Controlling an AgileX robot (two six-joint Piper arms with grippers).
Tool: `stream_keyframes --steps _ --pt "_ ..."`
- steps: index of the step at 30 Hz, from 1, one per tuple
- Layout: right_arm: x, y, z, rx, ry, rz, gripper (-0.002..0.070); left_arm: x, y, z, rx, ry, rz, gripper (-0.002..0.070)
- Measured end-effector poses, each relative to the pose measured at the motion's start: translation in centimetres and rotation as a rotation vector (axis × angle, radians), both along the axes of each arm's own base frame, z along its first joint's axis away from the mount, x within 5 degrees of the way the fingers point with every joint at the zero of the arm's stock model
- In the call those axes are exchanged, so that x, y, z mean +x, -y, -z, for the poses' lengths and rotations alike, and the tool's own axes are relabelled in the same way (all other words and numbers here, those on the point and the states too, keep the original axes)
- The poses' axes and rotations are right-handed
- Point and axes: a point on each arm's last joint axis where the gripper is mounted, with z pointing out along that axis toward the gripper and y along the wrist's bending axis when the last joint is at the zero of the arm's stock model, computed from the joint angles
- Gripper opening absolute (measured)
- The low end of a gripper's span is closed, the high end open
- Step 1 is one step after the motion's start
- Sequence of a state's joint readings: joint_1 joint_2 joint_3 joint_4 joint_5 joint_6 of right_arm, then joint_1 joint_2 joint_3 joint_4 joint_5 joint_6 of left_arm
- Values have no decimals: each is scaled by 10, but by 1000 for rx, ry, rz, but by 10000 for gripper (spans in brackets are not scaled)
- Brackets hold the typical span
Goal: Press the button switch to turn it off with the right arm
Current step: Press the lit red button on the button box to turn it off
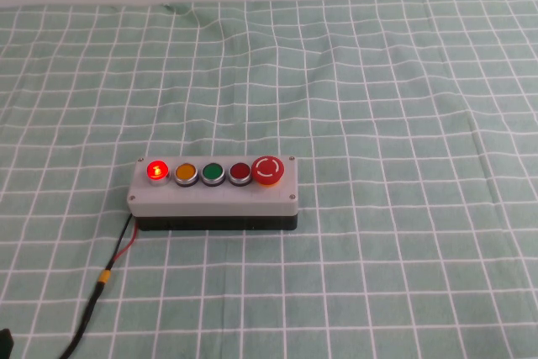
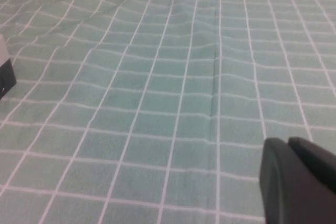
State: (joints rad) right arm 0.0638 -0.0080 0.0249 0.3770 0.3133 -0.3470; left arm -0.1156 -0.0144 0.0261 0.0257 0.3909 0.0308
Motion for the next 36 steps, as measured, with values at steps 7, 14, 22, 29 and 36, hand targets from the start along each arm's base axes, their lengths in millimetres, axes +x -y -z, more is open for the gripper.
stream_keyframes --steps 7,14,22,29,36 --pt "3 10 -26 33 289 116 -16 0 0 0 0 0 0 -3" --pt "1 17 -42 53 469 189 -16 0 0 0 0 0 0 -3" --pt "-7 26 -62 103 699 280 -16 0 0 0 0 0 0 -3" --pt "-36 38 -100 285 1119 368 -16 0 0 0 0 0 0 -3" --pt "-57 19 -173 245 1032 129 -16 0 0 0 0 0 0 -3"
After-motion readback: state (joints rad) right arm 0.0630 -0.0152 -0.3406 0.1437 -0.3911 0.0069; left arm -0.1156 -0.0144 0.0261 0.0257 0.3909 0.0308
